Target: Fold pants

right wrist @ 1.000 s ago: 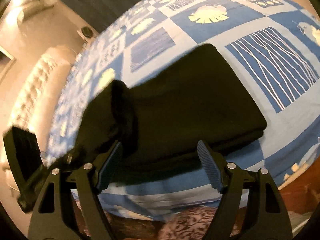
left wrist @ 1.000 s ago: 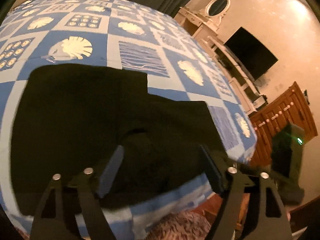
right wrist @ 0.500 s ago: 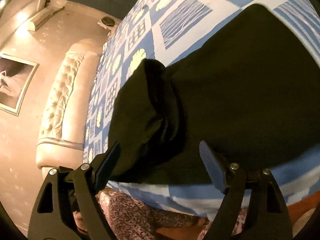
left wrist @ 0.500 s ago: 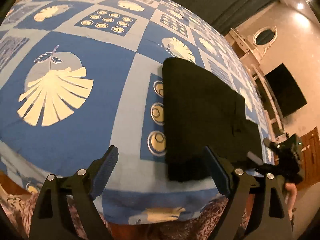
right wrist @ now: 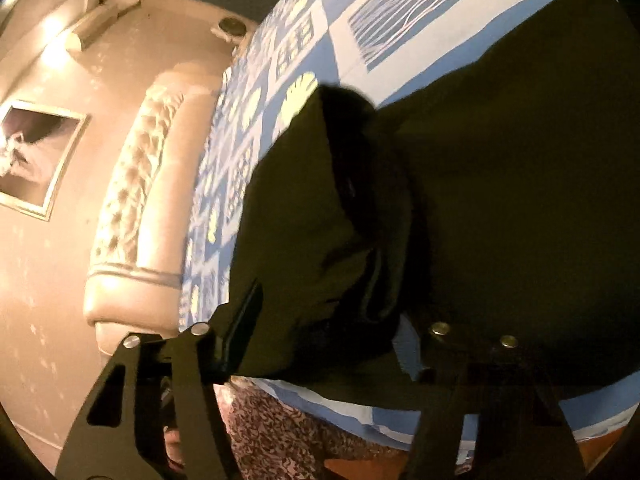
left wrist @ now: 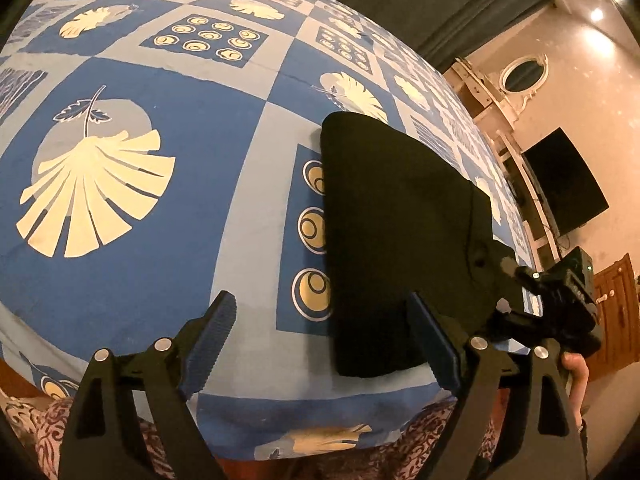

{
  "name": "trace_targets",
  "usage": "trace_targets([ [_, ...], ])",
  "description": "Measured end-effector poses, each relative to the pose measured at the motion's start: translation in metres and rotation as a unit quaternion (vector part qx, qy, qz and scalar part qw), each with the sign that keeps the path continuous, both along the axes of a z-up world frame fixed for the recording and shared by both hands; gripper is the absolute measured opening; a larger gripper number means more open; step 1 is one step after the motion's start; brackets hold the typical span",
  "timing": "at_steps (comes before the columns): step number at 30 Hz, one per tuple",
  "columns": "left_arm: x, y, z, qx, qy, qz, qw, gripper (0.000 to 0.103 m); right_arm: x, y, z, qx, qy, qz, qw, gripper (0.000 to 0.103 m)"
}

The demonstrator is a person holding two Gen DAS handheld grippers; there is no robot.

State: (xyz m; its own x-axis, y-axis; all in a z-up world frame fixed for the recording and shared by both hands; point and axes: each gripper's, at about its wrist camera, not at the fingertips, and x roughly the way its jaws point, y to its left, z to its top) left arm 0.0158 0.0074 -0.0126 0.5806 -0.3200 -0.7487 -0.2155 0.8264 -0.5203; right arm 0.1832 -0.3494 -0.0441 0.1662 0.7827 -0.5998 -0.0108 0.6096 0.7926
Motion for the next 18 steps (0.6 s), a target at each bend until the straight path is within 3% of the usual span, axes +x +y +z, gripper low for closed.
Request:
trace_targets([
  [1, 0.000, 0.000, 0.000, 0.000, 0.000, 0.000, 1.0000, 0.086, 0.001, 0.004, 0.000, -0.009, -0.003, 0.005, 1.000, 0.049],
  [2, 0.000, 0.000, 0.000, 0.000, 0.000, 0.001, 1.0000, 0.086, 0.001, 0.008, -0.001, -0.020, -0.004, 0.009, 1.000, 0.032],
  [4, 0.000, 0.001, -0.001, 0.004, 0.000, 0.003, 1.0000, 0.086, 0.002, 0.009, -0.004, -0.031, 0.004, 0.005, 0.999, 0.019],
  [10, 0.001, 0.005, -0.002, -0.006, 0.000, 0.010, 0.9999, 0.086, 0.000, -0.010, 0.016, -0.021, -0.024, -0.011, 0.999, 0.015],
  [18, 0.000, 0.000, -0.002, -0.014, -0.003, 0.004, 0.9999, 0.086, -0.004, -0.056, 0.058, -0.077, -0.090, -0.034, 0.992, 0.014],
])
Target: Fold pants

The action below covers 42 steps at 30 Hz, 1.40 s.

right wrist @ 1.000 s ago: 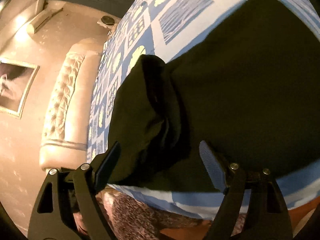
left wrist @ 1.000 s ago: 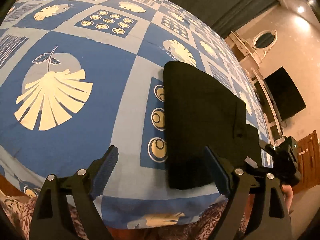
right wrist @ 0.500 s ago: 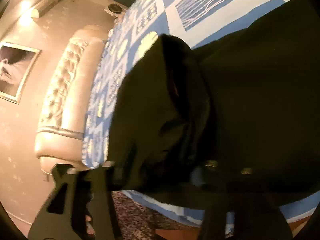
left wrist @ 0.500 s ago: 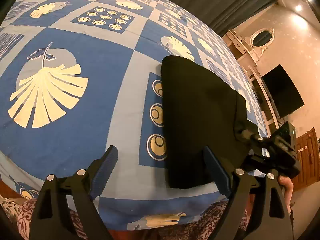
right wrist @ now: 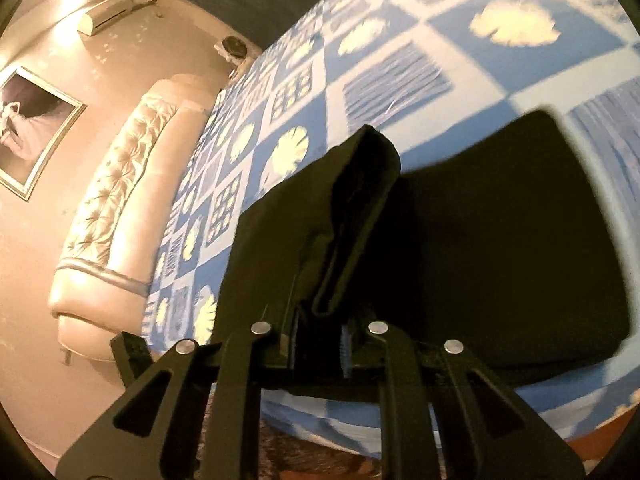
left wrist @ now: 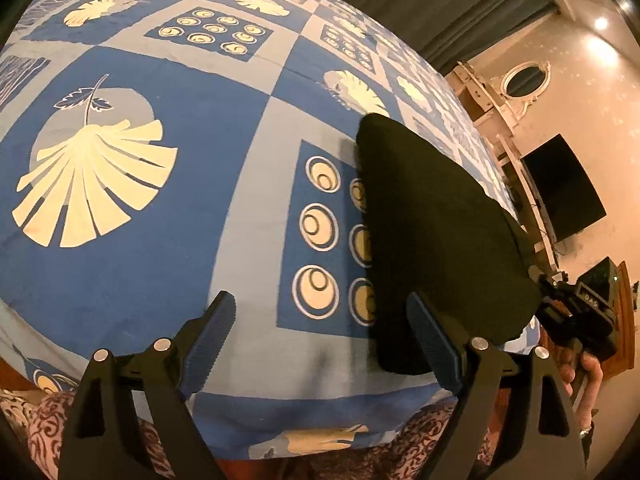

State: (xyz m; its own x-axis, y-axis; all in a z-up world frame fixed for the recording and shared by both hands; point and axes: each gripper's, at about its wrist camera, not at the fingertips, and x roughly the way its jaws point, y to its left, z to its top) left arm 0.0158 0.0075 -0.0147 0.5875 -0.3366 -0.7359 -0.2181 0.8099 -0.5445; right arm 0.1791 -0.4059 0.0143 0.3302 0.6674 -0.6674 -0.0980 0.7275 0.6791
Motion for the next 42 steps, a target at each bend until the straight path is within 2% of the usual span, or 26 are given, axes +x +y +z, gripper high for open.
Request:
trace_targets([
  [6, 0.000, -0.013, 0.009, -0.004, -0.023, -0.023, 0.9995, 0.086, -0.003, -0.051, 0.010, -0.032, -0.017, -0.037, 0.999, 0.014],
  [13, 0.001, -0.022, 0.005, -0.014, -0.015, -0.036, 0.9991, 0.086, -0.009, -0.100, -0.013, -0.054, 0.006, -0.082, 0.995, 0.013],
  [19, 0.003, -0.030, 0.002, -0.025, -0.011, -0.045, 0.9986, 0.086, -0.008, -0.114, -0.039, -0.050, 0.036, -0.092, 0.994, 0.013],
  [24, 0.009, -0.044, -0.009, -0.064, 0.003, -0.051, 0.9966, 0.086, -0.009, -0.117, -0.038, -0.040, 0.039, -0.090, 0.994, 0.013],
  [30, 0.018, -0.064, -0.020, -0.090, 0.011, -0.066, 0.9937, 0.086, -0.010, -0.128, -0.039, -0.025, 0.051, -0.096, 0.994, 0.016],
  [33, 0.024, -0.068, -0.023, -0.108, 0.007, -0.072, 0.9916, 0.086, -0.016, -0.140, -0.036, -0.014, 0.052, -0.107, 0.993, 0.026],
  [34, 0.026, -0.068, -0.024, -0.114, 0.007, -0.071, 0.9908, 0.086, -0.017, -0.144, -0.035, -0.009, 0.052, -0.110, 0.992, 0.032],
  [35, 0.027, -0.069, -0.026, -0.123, 0.006, -0.070, 0.9899, 0.086, -0.020, -0.152, -0.036, 0.002, 0.054, -0.119, 0.991, 0.043],
  [36, 0.029, -0.069, -0.027, -0.133, 0.004, -0.069, 0.9887, 0.086, -0.024, -0.159, -0.037, 0.013, 0.057, -0.129, 0.990, 0.049],
  [37, 0.031, -0.071, -0.028, -0.143, -0.001, -0.068, 0.9873, 0.086, -0.028, -0.169, -0.041, 0.032, 0.063, -0.143, 0.987, 0.055],
  [39, 0.035, -0.075, -0.029, -0.161, -0.007, -0.072, 0.9843, 0.086, -0.033, -0.180, -0.055, 0.079, 0.085, -0.151, 0.982, 0.056],
  [41, 0.038, -0.080, -0.031, -0.176, -0.011, -0.076, 0.9814, 0.086, -0.037, -0.188, -0.071, 0.127, 0.110, -0.161, 0.973, 0.067],
  [42, 0.040, -0.084, -0.033, -0.184, -0.012, -0.079, 0.9798, 0.086, -0.041, -0.190, -0.078, 0.142, 0.116, -0.168, 0.968, 0.068],
])
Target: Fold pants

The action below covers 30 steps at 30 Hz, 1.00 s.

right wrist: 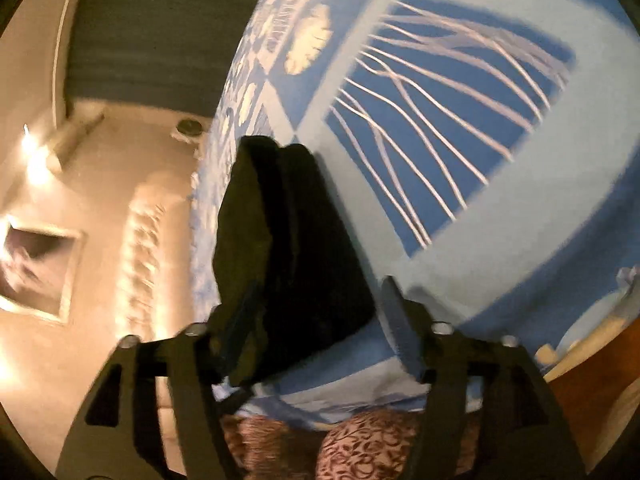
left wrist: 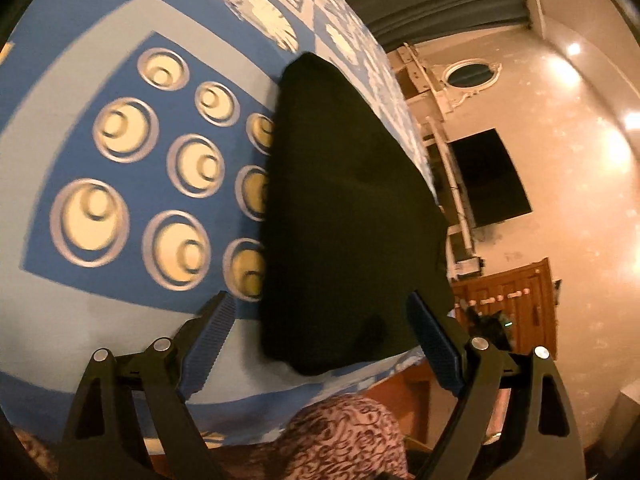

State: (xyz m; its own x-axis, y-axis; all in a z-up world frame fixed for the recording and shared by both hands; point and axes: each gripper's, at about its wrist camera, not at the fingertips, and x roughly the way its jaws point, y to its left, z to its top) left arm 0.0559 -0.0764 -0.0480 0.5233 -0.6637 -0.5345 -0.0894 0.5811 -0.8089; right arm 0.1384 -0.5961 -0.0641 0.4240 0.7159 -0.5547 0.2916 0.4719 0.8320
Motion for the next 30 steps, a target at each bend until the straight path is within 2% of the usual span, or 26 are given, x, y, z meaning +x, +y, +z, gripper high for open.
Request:
trace_targets([
  [2, 0.002, -0.006, -0.002, -0.006, -0.002, -0.002, 1.0000, 0.086, -0.004, -0.001, -0.014, 0.023, 0.010, -0.010, 1.000, 0.071],
  [7, 0.007, -0.017, -0.002, -0.004, -0.017, -0.008, 0.9998, 0.089, 0.000, 0.017, -0.029, 0.095, -0.012, -0.002, 0.995, 0.080],
  [9, 0.009, -0.019, -0.002, -0.007, -0.021, -0.012, 0.9997, 0.089, 0.005, 0.026, -0.029, 0.084, -0.019, 0.008, 0.996, 0.083],
  [13, 0.009, -0.017, -0.003, -0.018, -0.020, -0.008, 0.9996, 0.091, 0.011, 0.038, -0.025, 0.047, -0.032, 0.024, 0.998, 0.083],
  [15, 0.009, -0.016, -0.007, -0.020, -0.014, -0.005, 0.9997, 0.091, 0.011, 0.039, -0.026, 0.040, -0.025, 0.024, 0.999, 0.072],
  [16, 0.010, -0.015, -0.009, -0.019, -0.012, -0.005, 0.9997, 0.091, 0.011, 0.039, -0.027, 0.031, -0.020, 0.027, 0.999, 0.061],
  [17, 0.010, -0.016, -0.010, -0.018, -0.009, -0.006, 0.9998, 0.091, 0.009, 0.038, -0.030, 0.029, -0.017, 0.028, 0.999, 0.056],
  [21, 0.011, -0.017, -0.008, -0.016, 0.003, -0.008, 0.9998, 0.091, 0.008, 0.035, -0.035, 0.033, -0.015, 0.029, 0.999, 0.051],
  [24, 0.009, -0.011, -0.007, -0.044, 0.003, 0.008, 0.9990, 0.090, 0.007, 0.032, -0.035, 0.033, -0.017, 0.029, 0.999, 0.050],
  [25, 0.008, -0.008, -0.006, -0.050, 0.003, 0.020, 0.9985, 0.072, 0.007, 0.031, -0.036, 0.033, -0.018, 0.029, 0.999, 0.050],
  [27, 0.006, -0.004, -0.011, -0.033, 0.027, 0.036, 0.9985, 0.043, 0.005, 0.031, -0.036, 0.034, -0.021, 0.028, 0.999, 0.050],
  [30, 0.003, -0.002, -0.016, -0.032, 0.016, 0.027, 0.9990, 0.036, 0.006, 0.032, -0.034, 0.031, -0.024, 0.032, 0.999, 0.047],
])
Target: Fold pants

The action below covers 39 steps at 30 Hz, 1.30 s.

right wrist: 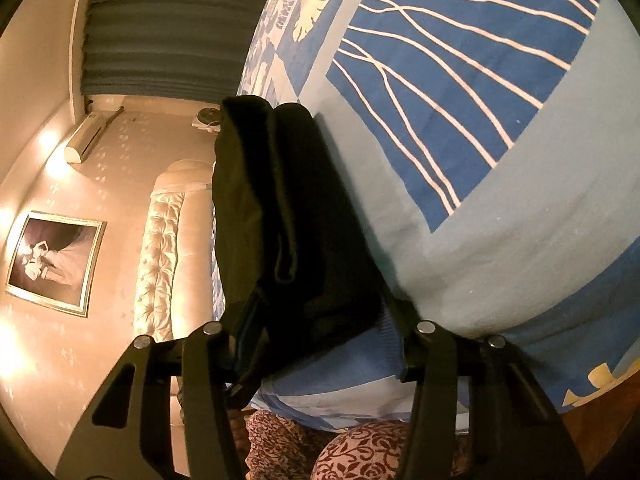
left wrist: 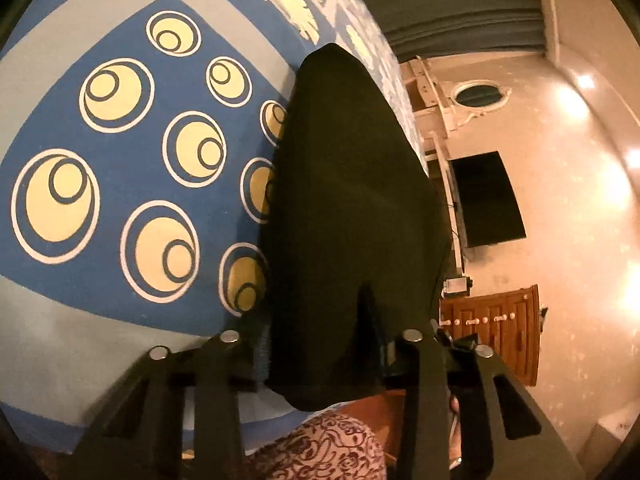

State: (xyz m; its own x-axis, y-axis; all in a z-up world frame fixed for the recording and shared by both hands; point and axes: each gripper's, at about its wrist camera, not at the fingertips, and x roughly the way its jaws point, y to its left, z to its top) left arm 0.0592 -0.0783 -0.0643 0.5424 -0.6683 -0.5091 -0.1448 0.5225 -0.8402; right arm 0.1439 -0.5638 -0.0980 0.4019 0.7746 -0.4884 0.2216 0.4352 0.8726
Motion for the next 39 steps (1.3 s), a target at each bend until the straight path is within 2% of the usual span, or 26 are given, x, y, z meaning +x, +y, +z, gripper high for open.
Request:
trace_targets([
  [2, -0.002, -0.001, 0.002, 0.014, -0.014, -0.009, 0.9998, 0.035, -0.001, -0.001, -0.002, 0.000, -0.001, 0.002, 1.000, 0.041],
  [5, -0.002, -0.001, 0.002, 0.020, -0.024, -0.012, 0.9994, 0.034, -0.001, -0.003, -0.004, 0.006, -0.005, 0.003, 1.000, 0.039],
  [17, 0.000, -0.003, 0.006, 0.041, -0.041, -0.018, 0.9981, 0.034, -0.005, -0.010, -0.010, 0.012, -0.012, 0.005, 1.000, 0.037],
  [21, -0.001, -0.005, 0.011, 0.067, -0.055, -0.028, 0.9958, 0.034, -0.004, -0.009, -0.010, 0.014, -0.009, 0.003, 1.000, 0.037],
  [29, -0.001, -0.001, 0.019, 0.094, -0.047, -0.026, 0.9941, 0.030, -0.003, -0.004, -0.005, 0.016, -0.008, 0.008, 1.000, 0.037],
  [39, -0.013, 0.033, 0.023, 0.116, -0.032, -0.004, 0.9927, 0.030, 0.005, 0.029, -0.002, 0.020, -0.007, 0.042, 0.999, 0.036],
])
